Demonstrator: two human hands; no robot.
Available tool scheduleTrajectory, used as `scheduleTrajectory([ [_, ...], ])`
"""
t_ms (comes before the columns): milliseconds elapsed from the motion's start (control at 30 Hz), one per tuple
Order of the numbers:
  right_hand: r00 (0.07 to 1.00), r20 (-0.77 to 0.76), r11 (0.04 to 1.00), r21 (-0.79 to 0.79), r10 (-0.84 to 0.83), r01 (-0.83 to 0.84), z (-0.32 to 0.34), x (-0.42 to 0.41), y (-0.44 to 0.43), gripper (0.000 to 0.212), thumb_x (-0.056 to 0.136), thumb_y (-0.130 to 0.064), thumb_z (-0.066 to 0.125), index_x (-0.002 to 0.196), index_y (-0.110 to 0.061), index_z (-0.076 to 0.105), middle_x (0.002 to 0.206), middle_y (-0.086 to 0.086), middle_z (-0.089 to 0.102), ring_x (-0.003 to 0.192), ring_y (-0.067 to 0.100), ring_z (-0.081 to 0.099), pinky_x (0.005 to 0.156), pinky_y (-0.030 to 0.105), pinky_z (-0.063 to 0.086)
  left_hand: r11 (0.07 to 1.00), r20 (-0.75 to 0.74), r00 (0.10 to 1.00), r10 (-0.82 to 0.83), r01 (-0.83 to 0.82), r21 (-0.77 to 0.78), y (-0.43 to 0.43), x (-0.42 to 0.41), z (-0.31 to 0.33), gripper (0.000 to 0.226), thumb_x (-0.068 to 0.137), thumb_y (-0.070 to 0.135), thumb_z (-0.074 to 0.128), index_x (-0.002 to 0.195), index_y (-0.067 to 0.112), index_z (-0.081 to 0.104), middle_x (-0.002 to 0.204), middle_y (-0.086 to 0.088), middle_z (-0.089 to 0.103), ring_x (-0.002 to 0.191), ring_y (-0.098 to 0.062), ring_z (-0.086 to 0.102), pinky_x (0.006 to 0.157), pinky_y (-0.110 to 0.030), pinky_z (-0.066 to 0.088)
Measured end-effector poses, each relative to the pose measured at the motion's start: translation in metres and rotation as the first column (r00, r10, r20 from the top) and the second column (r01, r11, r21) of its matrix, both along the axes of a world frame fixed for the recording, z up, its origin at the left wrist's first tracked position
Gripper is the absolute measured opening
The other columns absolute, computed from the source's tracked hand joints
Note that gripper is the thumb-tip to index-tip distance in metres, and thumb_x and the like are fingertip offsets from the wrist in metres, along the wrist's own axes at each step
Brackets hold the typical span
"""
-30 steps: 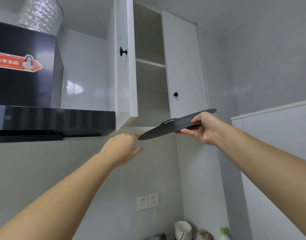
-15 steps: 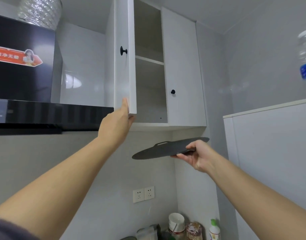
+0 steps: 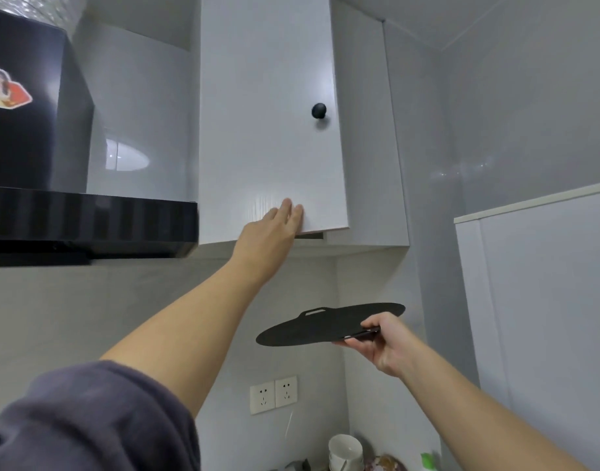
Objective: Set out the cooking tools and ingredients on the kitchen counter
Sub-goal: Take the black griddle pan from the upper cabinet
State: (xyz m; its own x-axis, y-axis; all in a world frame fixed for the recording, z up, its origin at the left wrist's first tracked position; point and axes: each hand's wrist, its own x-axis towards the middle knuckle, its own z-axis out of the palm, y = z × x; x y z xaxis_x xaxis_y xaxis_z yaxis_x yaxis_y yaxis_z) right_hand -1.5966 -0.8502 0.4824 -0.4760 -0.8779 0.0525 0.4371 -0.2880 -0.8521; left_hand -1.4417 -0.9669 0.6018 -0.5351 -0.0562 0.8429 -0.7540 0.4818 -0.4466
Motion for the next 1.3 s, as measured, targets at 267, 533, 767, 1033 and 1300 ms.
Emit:
scheduleTrajectory([
  [267,0.999,0.015,0.999,-0.024,0.034,-0.033,0.000,-0.032,-0.058,0.021,0.091,0.007,0.030,0.087,0.007,0.051,0.085,0.019,0.063,0.088,0.053,0.062,0.043,0.029,0.054,0.974,0.062,0.974,0.220,-0.223,0.044,-0.077,-0.027,-0.012,0.061,0.084,-0.003,0.050,0.140,0.006,0.028,0.150,-0.011,0.023,0.128,-0.026,0.035,0.067,-0.032,0.038],
  [533,0.995,0.015,0.994,-0.034,0.102,-0.101,-0.003,-0.043,-0.099,0.020,0.091,0.007,0.031,0.088,0.009,0.050,0.089,0.021,0.062,0.048,0.043,0.065,0.035,0.028,0.051,0.937,0.091,0.933,0.348,-0.349,-0.007,-0.097,-0.033,-0.018,0.068,0.089,0.006,0.048,0.148,0.011,0.014,0.157,-0.010,0.008,0.142,-0.026,0.016,0.109,-0.047,0.025],
  [767,0.990,0.009,0.990,-0.044,0.138,-0.137,-0.005,-0.046,-0.113,0.019,0.090,0.008,0.032,0.090,0.008,0.051,0.088,0.021,0.063,0.049,0.044,0.065,0.035,0.028,0.051,0.882,0.111,0.883,0.456,-0.465,0.080,-0.105,-0.044,-0.020,0.076,0.092,0.014,0.049,0.151,0.012,0.002,0.160,-0.009,-0.004,0.147,-0.025,0.003,0.113,-0.056,0.019],
  [1033,0.988,0.016,0.988,-0.031,0.153,-0.153,-0.016,-0.049,-0.124,0.018,0.092,0.008,0.034,0.087,0.007,0.051,0.075,0.018,0.065,0.044,0.036,0.065,0.033,0.027,0.049,0.857,0.125,0.867,0.482,-0.496,0.141,-0.106,-0.048,-0.024,0.080,0.093,0.012,0.047,0.152,0.011,-0.008,0.159,-0.010,-0.014,0.148,-0.025,-0.007,0.113,-0.059,0.017],
  [1300,0.983,-0.016,0.983,-0.021,0.185,-0.185,-0.043,-0.041,-0.135,0.017,0.094,0.004,0.037,0.092,0.005,0.054,0.062,0.015,0.070,0.045,0.027,0.066,0.035,0.025,0.049,0.960,0.013,0.979,0.201,-0.200,0.198,-0.117,-0.012,-0.069,0.062,0.095,0.014,0.043,0.151,0.010,0.016,0.161,-0.007,0.002,0.149,-0.021,0.001,0.115,-0.057,0.011],
])
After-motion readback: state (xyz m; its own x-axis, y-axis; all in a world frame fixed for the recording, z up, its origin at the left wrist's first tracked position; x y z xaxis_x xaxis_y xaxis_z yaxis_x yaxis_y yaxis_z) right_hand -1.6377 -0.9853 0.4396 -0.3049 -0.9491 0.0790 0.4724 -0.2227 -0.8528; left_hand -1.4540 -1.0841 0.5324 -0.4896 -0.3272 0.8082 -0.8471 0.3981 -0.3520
